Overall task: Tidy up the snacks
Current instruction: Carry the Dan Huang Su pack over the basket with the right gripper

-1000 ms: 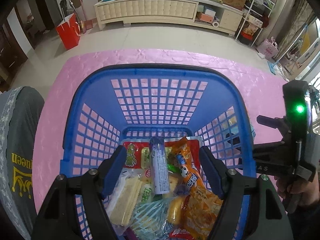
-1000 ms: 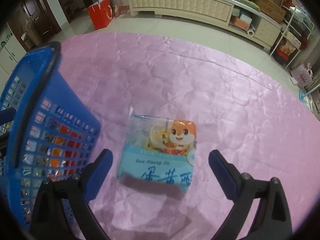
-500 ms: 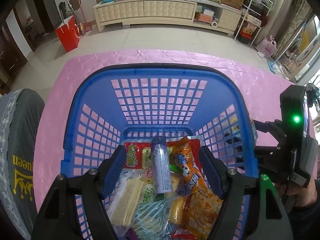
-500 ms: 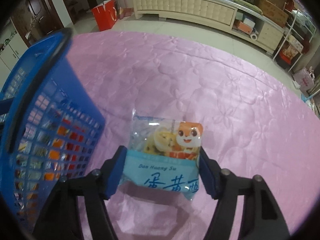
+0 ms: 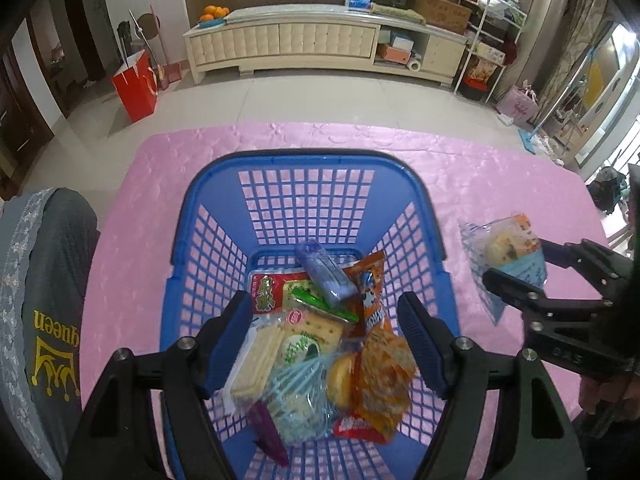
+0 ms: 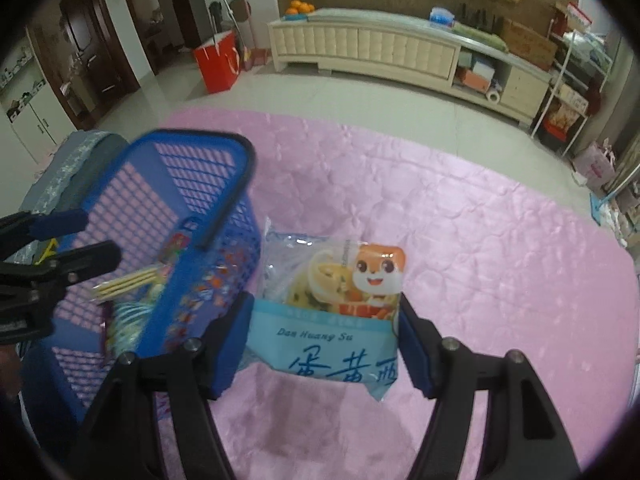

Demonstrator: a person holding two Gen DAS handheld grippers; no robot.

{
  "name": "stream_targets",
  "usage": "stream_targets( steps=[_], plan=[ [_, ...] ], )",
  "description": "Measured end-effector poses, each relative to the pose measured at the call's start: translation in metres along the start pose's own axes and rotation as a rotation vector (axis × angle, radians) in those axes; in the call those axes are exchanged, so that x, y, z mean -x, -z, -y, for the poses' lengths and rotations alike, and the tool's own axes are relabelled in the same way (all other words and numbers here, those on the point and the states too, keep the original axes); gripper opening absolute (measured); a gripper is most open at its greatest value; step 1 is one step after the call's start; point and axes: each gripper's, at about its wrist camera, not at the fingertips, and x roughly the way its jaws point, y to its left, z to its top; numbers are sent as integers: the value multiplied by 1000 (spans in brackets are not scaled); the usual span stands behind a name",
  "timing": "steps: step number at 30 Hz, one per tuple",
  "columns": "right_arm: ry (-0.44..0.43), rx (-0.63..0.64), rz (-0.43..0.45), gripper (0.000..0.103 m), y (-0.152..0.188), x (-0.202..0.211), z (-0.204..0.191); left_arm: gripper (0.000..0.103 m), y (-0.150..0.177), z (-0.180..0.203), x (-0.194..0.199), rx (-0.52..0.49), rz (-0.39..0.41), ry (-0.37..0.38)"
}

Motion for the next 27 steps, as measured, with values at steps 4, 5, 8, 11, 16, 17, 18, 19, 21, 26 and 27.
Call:
stream_targets(
  steps=[4,5,8,11,16,17,18,19,21,26,27],
  plan=[
    [-9,5,39,72,2,30,-12,73,5,-1,24,0,32,7],
    [-8,10,49,72,3,37,-15,73,7,-2,30,1,40,8],
    [-3,23,76,72,5,55,-25,73,11,-2,52,-1,72,11],
    [-9,30,101,72,6,70,-34,73,17,-5,69,-3,99,16],
    [-33,51,135,72,9,83,-56,73,25,-12,94,-28,150,6],
    [-38,57,140,72,10,83,-61,73,26,-14,96,-30,154,3],
    [-44,63,143,72,10,84,-65,73,27,-18,98,-29,157,3],
    [-49,71,145,72,9,84,-71,73,28,-21,100,-26,158,4],
    [-54,81,145,72,8,82,-78,73,32,-27,102,-20,162,3],
    [-68,104,130,72,3,69,-92,73,43,-42,98,-20,157,-9],
    [-70,107,125,72,3,67,-95,73,45,-46,97,-19,153,-12]
  ],
)
